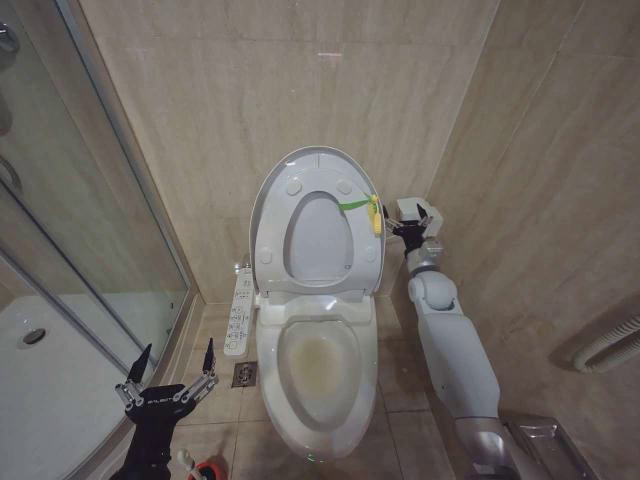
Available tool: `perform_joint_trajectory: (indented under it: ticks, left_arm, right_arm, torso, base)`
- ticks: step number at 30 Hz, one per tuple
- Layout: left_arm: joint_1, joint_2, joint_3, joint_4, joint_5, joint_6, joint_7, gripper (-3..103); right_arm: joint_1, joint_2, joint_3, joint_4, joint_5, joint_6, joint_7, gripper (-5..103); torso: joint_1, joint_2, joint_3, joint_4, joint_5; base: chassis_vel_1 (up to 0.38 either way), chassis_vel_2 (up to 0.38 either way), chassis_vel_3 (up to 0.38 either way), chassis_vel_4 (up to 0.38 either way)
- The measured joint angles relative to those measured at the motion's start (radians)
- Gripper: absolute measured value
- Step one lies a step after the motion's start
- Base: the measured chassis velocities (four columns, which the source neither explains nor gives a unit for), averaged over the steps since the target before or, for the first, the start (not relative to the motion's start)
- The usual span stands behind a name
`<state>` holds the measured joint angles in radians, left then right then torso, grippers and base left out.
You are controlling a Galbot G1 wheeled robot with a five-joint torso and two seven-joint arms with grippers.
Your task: Open the toilet lid, clean the toilet bowl with a toilet brush, close the toilet lid, and flush.
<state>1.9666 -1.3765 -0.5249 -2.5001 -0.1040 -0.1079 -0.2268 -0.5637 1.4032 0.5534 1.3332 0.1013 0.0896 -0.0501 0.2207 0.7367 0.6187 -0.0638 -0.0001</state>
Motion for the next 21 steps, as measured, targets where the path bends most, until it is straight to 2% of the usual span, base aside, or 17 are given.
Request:
perform_joint_trajectory:
  ticks: [15, 21]
  left_arm:
    - [0.0, 0.0, 0.0, 0.0, 0.0, 0.0, 0.0, 100]
    - [0.0, 0.0, 0.0, 0.0, 0.0, 0.0, 0.0, 100]
  right_arm:
    - [0.062, -0.001, -0.033, -0.053, 0.001, 0.02, -0.034, 100]
    - [0.021, -0.014, -0.06, 0.019, 0.068, -0.003, -0.041, 100]
  torso:
    - [0.0, 0.0, 0.0, 0.0001, 0.0001]
    - [0.0, 0.0, 0.0, -0.0003, -0.0001]
  base:
    - [0.0, 0.0, 0.0, 0.0]
    - [0.0, 0.0, 0.0, 0.0]
